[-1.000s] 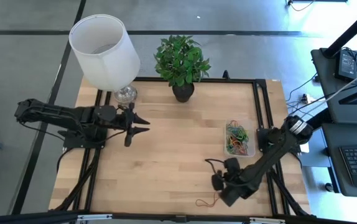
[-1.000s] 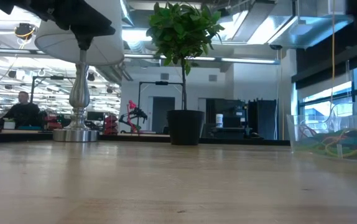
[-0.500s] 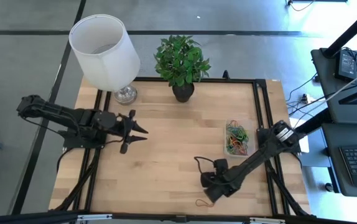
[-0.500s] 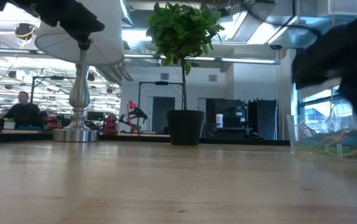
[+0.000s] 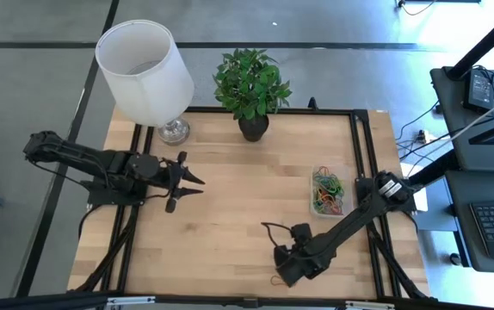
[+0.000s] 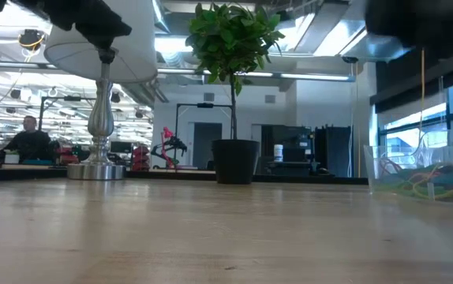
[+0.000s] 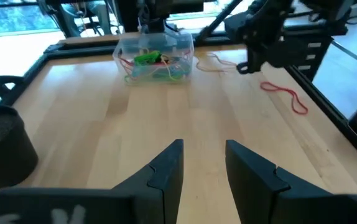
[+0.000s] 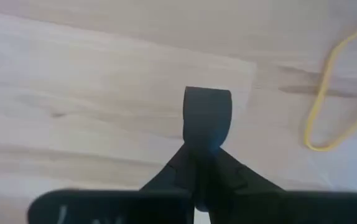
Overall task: Pick and place rubber bands into bin
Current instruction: Put the black rubber band into the transparent bin
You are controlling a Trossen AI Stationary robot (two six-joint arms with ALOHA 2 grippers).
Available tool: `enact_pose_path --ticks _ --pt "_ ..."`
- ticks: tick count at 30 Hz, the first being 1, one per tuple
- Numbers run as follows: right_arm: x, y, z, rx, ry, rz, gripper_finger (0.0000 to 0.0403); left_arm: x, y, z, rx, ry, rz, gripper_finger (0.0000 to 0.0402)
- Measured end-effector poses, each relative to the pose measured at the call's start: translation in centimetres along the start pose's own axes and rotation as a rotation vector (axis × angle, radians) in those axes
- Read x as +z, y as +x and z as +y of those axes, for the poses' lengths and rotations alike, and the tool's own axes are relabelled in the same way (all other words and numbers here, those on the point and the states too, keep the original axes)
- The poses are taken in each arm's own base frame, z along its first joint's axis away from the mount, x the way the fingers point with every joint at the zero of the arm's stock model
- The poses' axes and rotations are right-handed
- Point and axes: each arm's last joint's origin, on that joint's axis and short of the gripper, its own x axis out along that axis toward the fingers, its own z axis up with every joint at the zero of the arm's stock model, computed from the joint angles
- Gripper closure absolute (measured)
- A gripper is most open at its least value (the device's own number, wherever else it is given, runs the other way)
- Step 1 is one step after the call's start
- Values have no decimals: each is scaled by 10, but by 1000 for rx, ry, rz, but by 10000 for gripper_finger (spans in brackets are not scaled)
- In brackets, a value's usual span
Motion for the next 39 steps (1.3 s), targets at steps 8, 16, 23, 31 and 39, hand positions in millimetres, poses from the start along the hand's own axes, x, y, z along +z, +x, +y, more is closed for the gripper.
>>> enact_pose_path --ticks 8,16,23,31,39 --pt "15 -84 0 -27 -11 -149 396 29 -18 3 59 -21 -127 288" --pt "53 -108 4 62 -124 -222 400 34 -26 4 77 57 -161 288" --pt "96 -93 -16 -48 -208 -249 401 34 -26 4 73 17 -161 288" --pt "133 -67 -81 177 -275 -211 402 34 -25 5 94 51 -159 288" --pt "164 -25 -153 275 -355 -45 403 34 -25 8 199 58 -158 288"
